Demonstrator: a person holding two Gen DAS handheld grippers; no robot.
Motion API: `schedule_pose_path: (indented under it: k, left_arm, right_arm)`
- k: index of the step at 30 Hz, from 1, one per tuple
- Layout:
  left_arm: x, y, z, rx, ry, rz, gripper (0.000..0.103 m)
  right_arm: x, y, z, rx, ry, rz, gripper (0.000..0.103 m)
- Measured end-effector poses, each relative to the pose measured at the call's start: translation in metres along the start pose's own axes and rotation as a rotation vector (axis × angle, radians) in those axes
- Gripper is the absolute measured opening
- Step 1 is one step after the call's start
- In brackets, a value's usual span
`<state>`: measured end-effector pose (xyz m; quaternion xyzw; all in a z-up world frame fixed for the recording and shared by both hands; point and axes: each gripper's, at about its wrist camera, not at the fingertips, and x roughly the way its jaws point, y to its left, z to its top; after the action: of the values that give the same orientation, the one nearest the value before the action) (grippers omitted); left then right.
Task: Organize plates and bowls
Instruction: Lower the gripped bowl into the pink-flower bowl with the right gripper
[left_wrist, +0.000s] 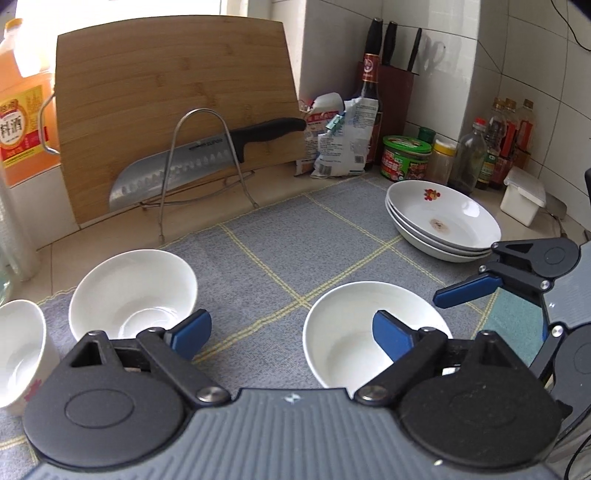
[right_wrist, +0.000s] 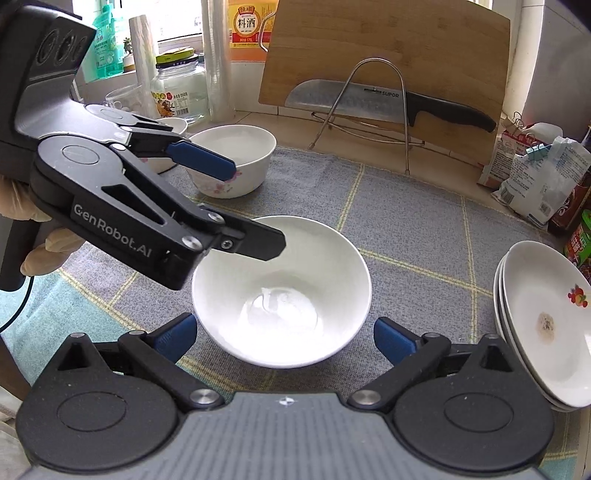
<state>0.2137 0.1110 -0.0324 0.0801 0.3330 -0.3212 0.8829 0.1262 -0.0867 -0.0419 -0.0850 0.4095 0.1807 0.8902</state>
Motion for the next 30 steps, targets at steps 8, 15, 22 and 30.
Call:
schedule_pose_path:
  k: [8, 15, 22, 30]
  left_arm:
    - [-0.018, 0.016, -0.005, -0.054, -0.016, 0.118, 0.094]
    - [-0.026, 0.038, 0.003, 0.015, 0.01, 0.121, 0.094]
    - [-0.019, 0.08, 0.019, 0.007, 0.06, 0.125, 0.094]
    - [0.004, 0.122, 0.032, -0.02, 0.095, 0.124, 0.092]
  right_arm:
    - [-0.009, 0.003, 0.007, -0.016, -0.041, -0.01, 0.103]
    - [0.001, 0.017, 0.023, -0.101, -0.058, 0.024, 0.103]
    - [0.026, 0.037, 0.053, -0.136, -0.073, 0.045, 0.103]
    - [0.068, 0.053, 0.097, -0.093, -0.051, 0.035, 0.103]
